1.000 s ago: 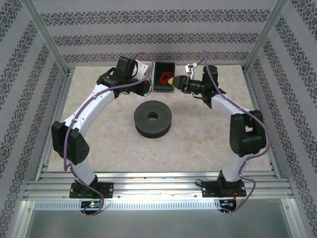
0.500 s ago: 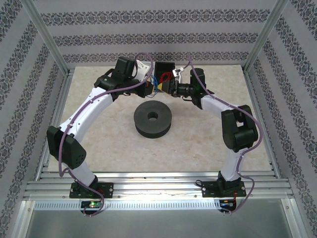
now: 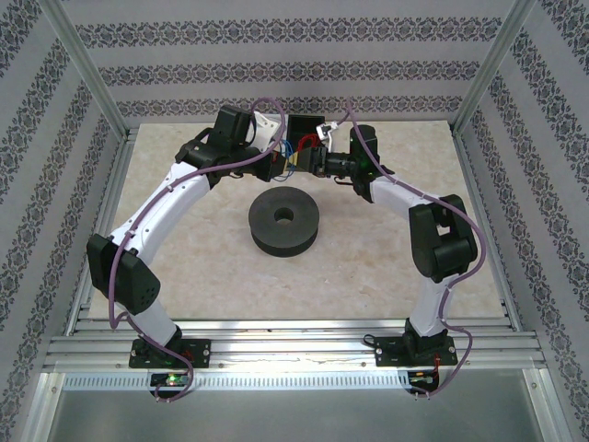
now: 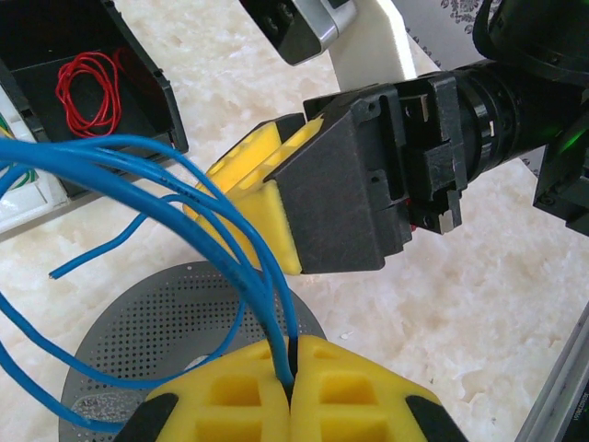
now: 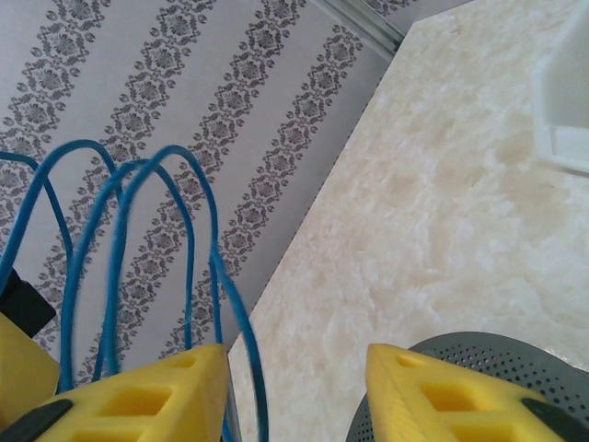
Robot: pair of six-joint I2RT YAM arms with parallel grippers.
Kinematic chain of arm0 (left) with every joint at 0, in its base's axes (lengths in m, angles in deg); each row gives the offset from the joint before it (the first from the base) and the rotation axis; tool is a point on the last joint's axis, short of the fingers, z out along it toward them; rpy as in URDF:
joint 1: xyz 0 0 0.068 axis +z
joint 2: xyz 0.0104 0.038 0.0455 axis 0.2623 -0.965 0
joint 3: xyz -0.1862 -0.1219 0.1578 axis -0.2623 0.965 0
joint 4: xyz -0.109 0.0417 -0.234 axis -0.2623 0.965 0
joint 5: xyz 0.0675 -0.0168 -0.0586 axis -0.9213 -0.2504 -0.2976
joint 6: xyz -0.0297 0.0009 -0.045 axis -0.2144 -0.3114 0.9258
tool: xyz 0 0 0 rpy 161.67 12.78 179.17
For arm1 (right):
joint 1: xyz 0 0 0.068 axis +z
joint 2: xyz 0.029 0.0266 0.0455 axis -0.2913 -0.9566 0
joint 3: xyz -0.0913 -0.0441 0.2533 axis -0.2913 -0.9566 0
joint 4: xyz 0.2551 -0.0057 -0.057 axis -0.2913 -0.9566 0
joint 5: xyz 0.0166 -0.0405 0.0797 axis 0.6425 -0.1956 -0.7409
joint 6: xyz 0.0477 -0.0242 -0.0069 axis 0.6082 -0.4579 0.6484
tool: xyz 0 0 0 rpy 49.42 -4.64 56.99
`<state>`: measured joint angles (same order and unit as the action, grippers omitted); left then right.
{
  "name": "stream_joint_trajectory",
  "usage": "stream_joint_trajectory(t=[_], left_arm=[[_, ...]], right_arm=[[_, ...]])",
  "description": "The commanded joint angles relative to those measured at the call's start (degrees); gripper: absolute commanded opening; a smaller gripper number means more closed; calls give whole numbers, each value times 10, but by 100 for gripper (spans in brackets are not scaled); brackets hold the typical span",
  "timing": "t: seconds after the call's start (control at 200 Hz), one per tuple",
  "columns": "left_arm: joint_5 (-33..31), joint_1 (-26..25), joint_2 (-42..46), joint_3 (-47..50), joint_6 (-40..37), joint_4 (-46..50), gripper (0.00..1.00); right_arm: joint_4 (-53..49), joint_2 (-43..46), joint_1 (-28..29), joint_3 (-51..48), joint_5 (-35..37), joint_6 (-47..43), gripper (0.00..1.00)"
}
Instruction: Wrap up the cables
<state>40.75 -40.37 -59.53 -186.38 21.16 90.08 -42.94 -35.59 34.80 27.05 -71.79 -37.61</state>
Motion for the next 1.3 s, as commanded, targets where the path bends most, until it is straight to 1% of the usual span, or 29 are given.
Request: stream_joint_trajectory(t=[0.0, 0.075, 0.24, 0.44, 0.54, 0.645, 0.724, 0.914, 1.174, 1.294], left_arm=[[15, -10, 20, 1, 9, -25, 0], [19, -10, 23, 2, 10, -29, 0], [23, -11, 27, 5, 12, -35, 0], [21, -10, 30, 11, 12, -38, 0], [17, -10, 36, 15, 10, -39, 0], [6, -6, 52, 23, 5, -38, 0], [-1, 5, 67, 35, 4, -40, 0], [2, 59, 106, 79, 13, -50, 0], [9, 175, 167, 148, 37, -66, 0], [17, 235, 187, 166, 55, -76, 0]], right_arm=[[33, -15, 10, 19, -7, 9, 40], [40, -18, 11, 19, -8, 14, 38], [53, -20, 11, 15, -9, 22, 28], [53, -13, -2, 2, -4, 16, 12], [34, -2, -25, -12, 4, 1, 0], [-11, 15, -58, -30, 21, -31, 0], [-35, 29, -88, -47, 31, -49, 0], [-74, 65, -157, -84, 58, -83, 0], [-145, 103, -241, -106, 98, -138, 0], [-152, 117, -284, -116, 128, -145, 0]])
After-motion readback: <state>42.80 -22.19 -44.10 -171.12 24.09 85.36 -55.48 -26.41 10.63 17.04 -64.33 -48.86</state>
